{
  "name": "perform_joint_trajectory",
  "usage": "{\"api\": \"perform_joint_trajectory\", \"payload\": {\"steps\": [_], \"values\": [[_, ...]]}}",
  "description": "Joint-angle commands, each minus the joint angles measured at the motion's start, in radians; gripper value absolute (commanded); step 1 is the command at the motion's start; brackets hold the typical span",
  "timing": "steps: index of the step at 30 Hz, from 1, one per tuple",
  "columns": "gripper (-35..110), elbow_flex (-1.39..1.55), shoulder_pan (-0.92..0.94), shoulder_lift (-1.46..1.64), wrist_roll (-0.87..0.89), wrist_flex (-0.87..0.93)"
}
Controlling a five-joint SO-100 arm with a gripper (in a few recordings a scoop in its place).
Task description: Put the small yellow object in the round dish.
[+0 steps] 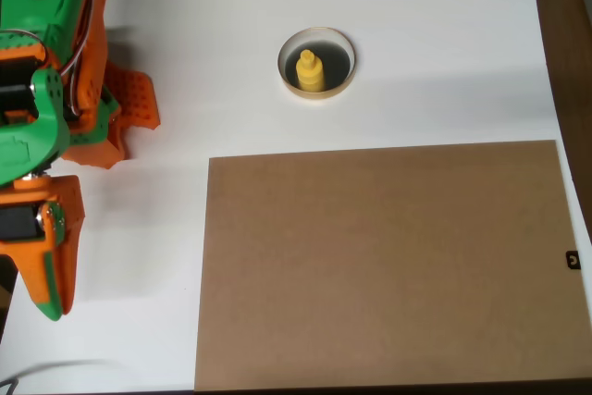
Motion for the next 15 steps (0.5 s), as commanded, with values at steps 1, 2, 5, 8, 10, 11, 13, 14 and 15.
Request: {"api": "perform_joint_trajectory", "payload": {"steps": [1, 2, 5, 8, 10, 11, 13, 14, 15], "values": [[1, 0.000, 0.006, 0.038, 0.002, -0.008], [1, 0.000, 0.002, 0.038, -0.005, -0.008], [0, 0.000, -0.012, 0.038, -0.020, -0.008], [0, 0.000, -0.014, 0.038, -0.021, -0.008], [0, 0.000, -0.012, 0.038, -0.020, -0.008], [0, 0.000, -0.011, 0.038, -0.018, -0.008], [0, 0.000, -0.008, 0.038, -0.014, -0.006], [0, 0.000, -0.006, 0.038, -0.014, -0.006], [0, 0.000, -0.006, 0.038, -0.014, -0.006]]}}
